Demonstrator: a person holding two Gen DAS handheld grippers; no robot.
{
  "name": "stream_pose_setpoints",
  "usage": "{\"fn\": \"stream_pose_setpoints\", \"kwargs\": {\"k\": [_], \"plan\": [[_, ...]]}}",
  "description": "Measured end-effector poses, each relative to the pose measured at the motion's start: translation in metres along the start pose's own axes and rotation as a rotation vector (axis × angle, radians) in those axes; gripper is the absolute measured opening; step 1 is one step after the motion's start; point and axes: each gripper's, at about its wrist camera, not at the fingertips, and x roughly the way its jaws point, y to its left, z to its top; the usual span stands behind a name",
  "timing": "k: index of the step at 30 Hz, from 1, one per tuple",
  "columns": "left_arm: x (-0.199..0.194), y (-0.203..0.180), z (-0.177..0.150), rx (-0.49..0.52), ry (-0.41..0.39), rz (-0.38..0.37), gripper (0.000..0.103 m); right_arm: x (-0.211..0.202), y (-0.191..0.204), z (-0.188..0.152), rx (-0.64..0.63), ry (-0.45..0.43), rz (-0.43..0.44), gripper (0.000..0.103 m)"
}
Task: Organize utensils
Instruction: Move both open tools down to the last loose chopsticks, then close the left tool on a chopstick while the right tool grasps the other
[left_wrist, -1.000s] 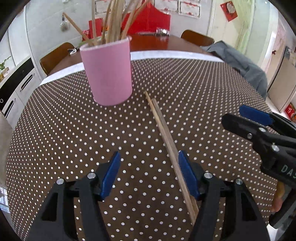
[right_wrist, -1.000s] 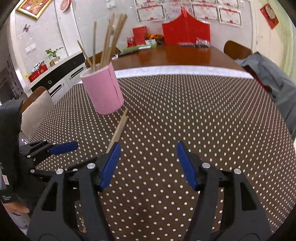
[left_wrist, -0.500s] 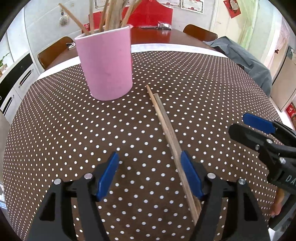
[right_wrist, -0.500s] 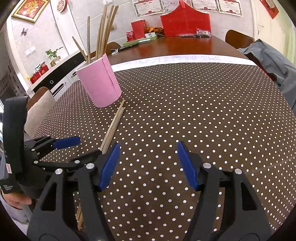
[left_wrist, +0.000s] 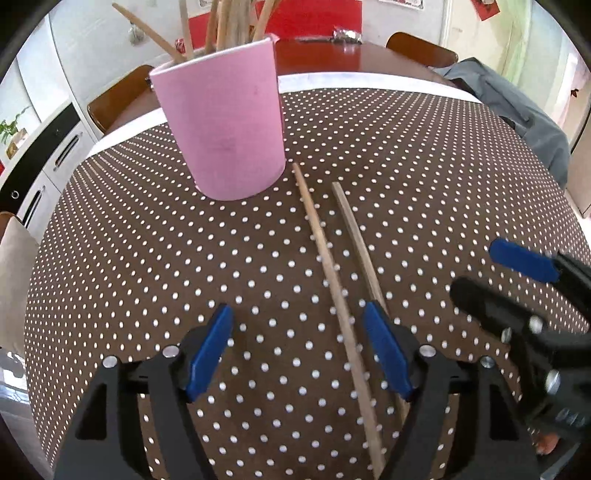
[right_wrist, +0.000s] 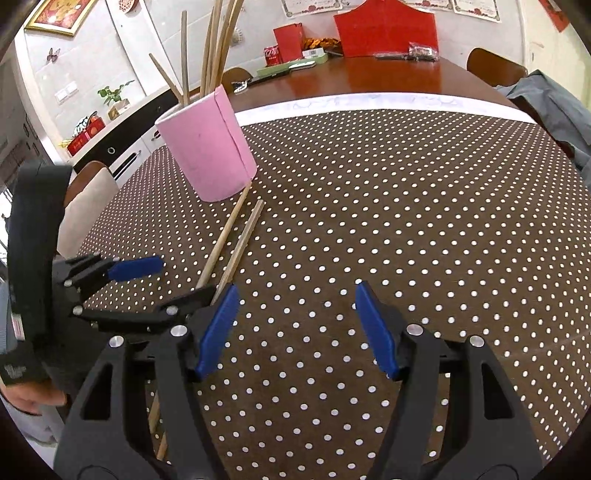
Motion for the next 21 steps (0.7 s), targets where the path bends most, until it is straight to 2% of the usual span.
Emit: {"fn": "stream_pose_setpoints", "kwargs": {"k": [2, 3, 4, 5, 7, 8, 9, 12, 17, 21], "plan": [[0.003, 0.004, 0.007, -0.012, 0.005, -0.019, 0.073, 0.003, 0.002, 0.001, -0.003, 0.02, 0.004, 0.065], [0.003, 0.005, 0.01, -0.011, -0.002, -0.016, 0.069, 0.005, 0.002, 0.001, -0.004, 0.027, 0.005, 0.065], [0.003, 0.007, 0.013, -0.009, -0.013, -0.014, 0.057, 0.005, 0.003, 0.001, -0.004, 0.035, 0.005, 0.065], [0.002, 0.009, 0.014, -0.01, -0.024, -0.025, 0.051, 0.007, 0.004, 0.001, -0.006, 0.046, 0.003, 0.065], [0.0, 0.014, 0.013, -0.007, -0.031, -0.02, 0.024, 0.009, 0.007, 0.002, -0.006, 0.065, 0.004, 0.065], [-0.001, 0.018, 0.012, -0.006, -0.035, -0.026, 0.017, 0.011, 0.009, 0.003, -0.005, 0.077, 0.003, 0.065], [-0.003, 0.023, 0.011, -0.014, -0.036, -0.035, 0.006, 0.012, 0.011, 0.003, -0.005, 0.083, 0.003, 0.065], [-0.006, 0.037, -0.001, -0.044, -0.038, -0.09, 0.006, 0.017, 0.022, 0.005, -0.013, 0.114, 0.004, 0.065], [-0.017, 0.05, -0.018, -0.04, -0.049, -0.102, 0.006, 0.032, 0.053, 0.009, -0.063, 0.166, -0.009, 0.065], [-0.021, 0.065, -0.03, -0.054, -0.041, -0.115, 0.006, 0.05, 0.078, 0.018, -0.131, 0.214, -0.066, 0.064]]}}
